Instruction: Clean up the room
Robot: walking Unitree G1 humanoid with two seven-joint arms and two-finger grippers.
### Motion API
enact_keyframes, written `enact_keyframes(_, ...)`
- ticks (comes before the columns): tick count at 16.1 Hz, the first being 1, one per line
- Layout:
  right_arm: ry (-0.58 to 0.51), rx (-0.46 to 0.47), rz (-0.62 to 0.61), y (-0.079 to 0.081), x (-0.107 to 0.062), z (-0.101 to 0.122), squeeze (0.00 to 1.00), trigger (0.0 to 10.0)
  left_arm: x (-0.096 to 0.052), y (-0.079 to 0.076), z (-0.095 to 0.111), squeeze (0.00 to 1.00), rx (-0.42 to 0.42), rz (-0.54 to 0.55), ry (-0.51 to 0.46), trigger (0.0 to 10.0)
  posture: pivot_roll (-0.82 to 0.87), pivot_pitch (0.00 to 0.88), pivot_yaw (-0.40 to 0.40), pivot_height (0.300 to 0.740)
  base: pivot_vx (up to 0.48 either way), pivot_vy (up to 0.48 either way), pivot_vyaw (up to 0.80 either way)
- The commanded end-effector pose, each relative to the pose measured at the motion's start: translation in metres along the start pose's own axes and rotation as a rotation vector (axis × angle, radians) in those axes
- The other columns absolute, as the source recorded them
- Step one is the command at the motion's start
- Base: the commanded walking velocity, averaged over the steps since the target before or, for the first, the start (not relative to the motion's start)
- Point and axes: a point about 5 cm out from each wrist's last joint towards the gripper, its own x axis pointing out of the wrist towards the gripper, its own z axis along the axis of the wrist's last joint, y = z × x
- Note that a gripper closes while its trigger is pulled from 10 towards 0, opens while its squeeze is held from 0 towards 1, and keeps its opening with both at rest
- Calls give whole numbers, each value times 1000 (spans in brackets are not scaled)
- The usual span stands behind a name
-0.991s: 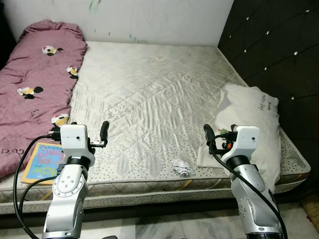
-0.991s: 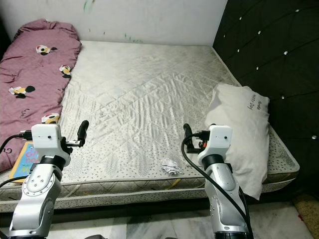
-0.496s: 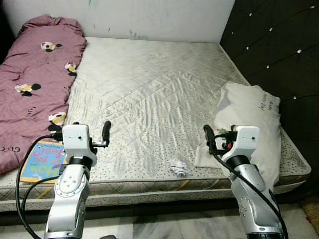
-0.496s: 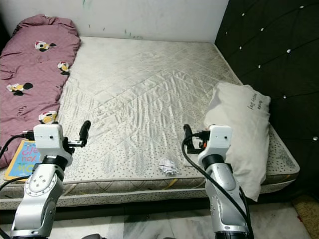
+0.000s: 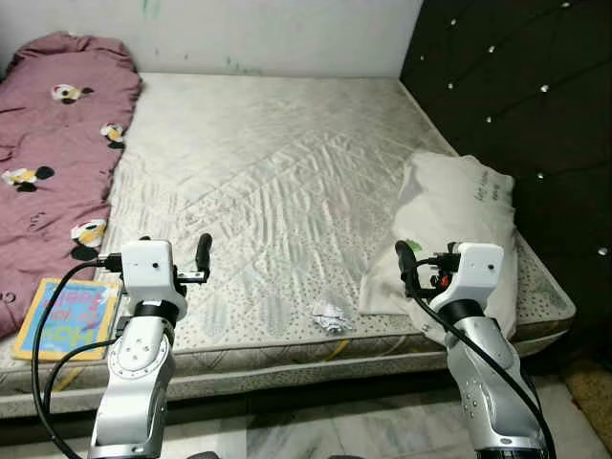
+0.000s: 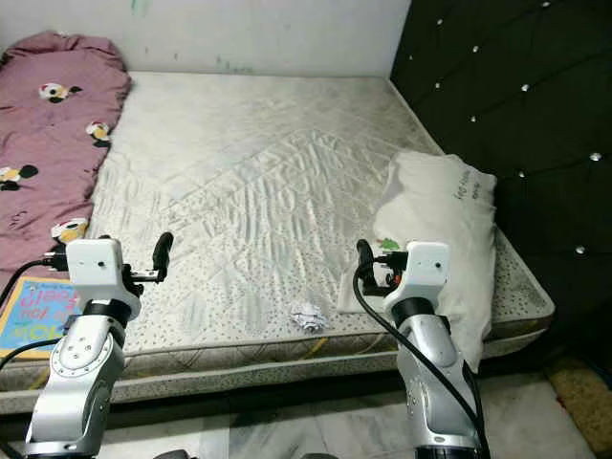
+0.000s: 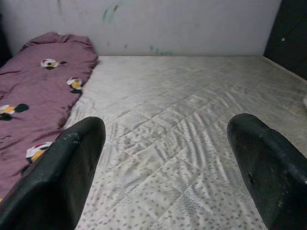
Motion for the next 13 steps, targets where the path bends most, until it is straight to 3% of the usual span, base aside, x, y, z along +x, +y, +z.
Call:
enact_keyframes(1, -9, 5, -2, 0, 0, 4, 0, 10000, -1, 2, 0, 0, 25, 18, 1, 10000, -39, 4, -85, 740, 0, 0, 0)
enact_keyframes(5, -5, 6, 6, 1, -2, 3, 0, 10000, -3, 3, -1, 0, 26, 17, 9, 10000, -39, 10, -85, 732, 0, 0, 0)
enact_keyframes(13, -6, 5, 24, 3, 1, 4, 0, 10000, 3, 6, 2, 0, 41, 66, -3, 10000, -42, 22, -89, 635, 0, 0, 0)
